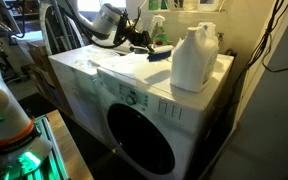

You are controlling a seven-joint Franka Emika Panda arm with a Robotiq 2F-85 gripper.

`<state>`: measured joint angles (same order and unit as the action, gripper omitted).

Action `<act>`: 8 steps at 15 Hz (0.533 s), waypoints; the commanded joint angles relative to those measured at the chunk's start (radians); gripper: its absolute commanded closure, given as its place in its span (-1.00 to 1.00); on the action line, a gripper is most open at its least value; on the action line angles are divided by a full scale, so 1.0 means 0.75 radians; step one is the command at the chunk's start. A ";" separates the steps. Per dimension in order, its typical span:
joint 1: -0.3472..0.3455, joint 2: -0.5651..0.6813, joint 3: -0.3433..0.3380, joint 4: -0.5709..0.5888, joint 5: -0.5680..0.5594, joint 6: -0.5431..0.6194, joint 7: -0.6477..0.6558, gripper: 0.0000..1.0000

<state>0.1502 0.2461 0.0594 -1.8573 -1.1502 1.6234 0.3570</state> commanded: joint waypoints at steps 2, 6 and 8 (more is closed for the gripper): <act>-0.012 0.012 0.015 0.008 -0.008 -0.006 0.004 0.67; 0.009 0.117 0.017 0.058 -0.050 -0.084 -0.009 0.92; 0.019 0.167 0.016 0.068 -0.091 -0.098 0.007 0.92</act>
<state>0.1524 0.3018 0.0692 -1.8403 -1.1649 1.5976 0.3561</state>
